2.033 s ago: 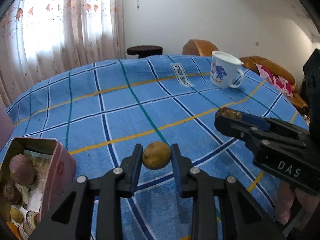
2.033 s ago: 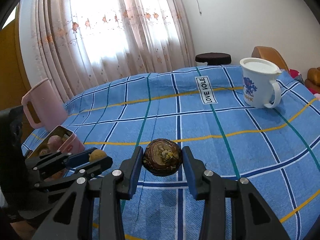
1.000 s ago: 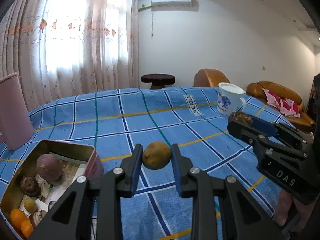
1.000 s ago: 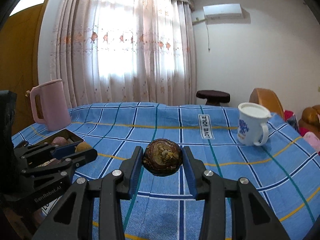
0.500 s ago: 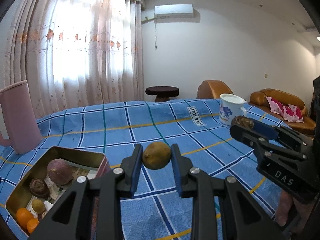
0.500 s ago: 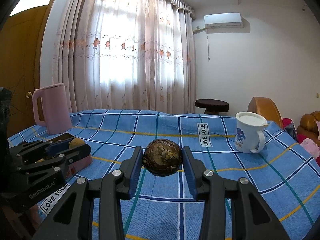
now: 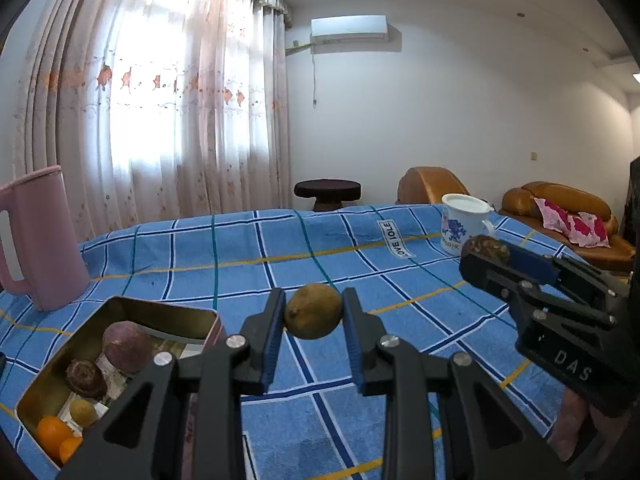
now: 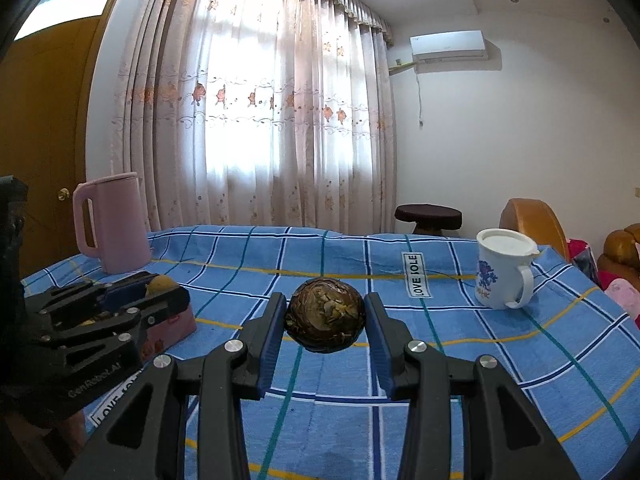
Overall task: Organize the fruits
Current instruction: 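Carry the yellow fruit in the left gripper while the right carries the brown fruit to the tin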
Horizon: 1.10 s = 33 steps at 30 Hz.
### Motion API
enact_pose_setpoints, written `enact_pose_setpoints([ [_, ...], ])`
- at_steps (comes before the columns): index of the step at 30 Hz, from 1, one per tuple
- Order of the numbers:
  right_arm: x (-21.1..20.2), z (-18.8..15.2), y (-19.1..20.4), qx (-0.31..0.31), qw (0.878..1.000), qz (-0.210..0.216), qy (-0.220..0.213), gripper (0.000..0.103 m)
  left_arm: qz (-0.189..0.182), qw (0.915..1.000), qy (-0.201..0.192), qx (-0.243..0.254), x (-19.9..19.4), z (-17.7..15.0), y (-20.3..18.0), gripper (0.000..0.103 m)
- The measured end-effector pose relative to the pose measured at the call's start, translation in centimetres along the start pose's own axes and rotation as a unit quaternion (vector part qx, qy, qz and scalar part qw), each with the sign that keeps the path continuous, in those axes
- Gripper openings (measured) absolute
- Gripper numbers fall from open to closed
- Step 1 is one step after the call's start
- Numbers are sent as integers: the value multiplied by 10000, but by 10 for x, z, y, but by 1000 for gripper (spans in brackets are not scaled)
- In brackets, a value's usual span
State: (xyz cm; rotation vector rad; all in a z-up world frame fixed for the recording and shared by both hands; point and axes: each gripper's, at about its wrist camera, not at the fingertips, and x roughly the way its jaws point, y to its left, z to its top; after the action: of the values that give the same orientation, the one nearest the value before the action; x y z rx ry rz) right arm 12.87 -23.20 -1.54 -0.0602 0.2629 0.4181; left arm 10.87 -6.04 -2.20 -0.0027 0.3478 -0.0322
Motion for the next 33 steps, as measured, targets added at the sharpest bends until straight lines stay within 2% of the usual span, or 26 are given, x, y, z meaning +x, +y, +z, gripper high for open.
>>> enact_pose_setpoints([
  [22,21,5,49,-51,9984,510,233,42,45,9995,169,-263,-21,-9,44,30],
  [27,28,16,75,-126,9959,852,261,42,247,9989,198,-343,-32,-8,66,30],
  [33,45,26,118,-199,9876,1488,468,42,585,9961,322,-581,-42,-11,106,30],
])
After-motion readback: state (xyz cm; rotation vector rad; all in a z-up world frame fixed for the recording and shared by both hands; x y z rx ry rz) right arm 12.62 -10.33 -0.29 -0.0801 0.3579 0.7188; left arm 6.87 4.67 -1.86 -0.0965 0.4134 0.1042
